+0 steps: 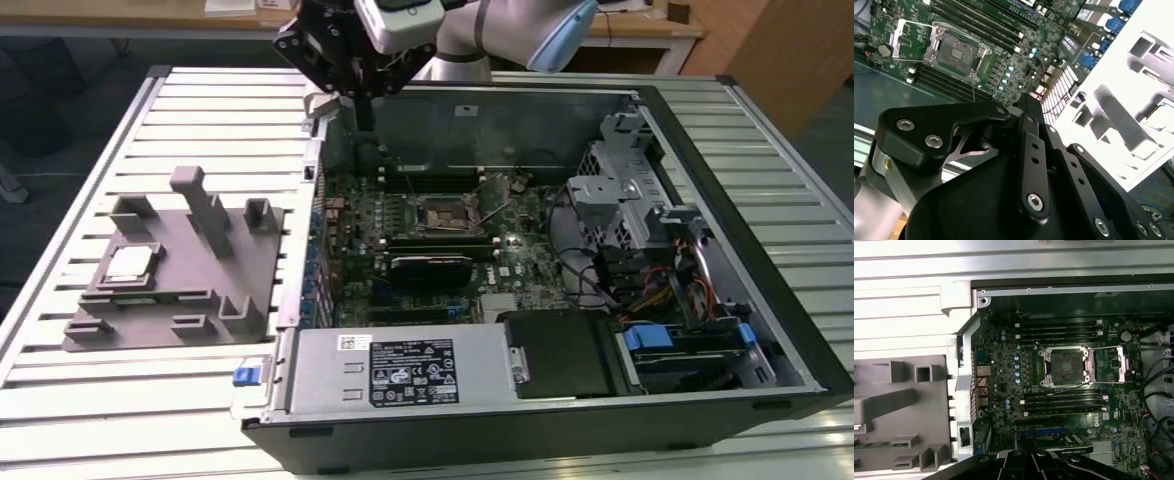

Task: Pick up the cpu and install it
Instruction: 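Reach for the cpu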

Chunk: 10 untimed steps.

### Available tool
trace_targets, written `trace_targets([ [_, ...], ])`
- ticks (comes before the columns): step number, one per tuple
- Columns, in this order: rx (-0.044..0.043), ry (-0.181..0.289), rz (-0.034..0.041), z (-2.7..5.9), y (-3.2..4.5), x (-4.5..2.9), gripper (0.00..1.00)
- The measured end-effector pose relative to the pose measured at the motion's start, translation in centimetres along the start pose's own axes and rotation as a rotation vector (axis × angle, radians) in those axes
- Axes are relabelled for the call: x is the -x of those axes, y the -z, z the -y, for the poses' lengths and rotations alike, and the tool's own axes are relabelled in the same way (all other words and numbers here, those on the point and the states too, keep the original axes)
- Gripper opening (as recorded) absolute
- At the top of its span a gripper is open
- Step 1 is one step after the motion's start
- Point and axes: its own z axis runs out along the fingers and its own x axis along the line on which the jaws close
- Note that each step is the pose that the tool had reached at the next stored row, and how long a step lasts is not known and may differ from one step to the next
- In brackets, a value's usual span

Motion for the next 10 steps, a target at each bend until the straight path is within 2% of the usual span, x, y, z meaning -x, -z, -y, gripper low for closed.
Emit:
trace_targets([
  [10,-0.0001,0.000,0.0000,0.05,0.00,-0.64,0.11],
])
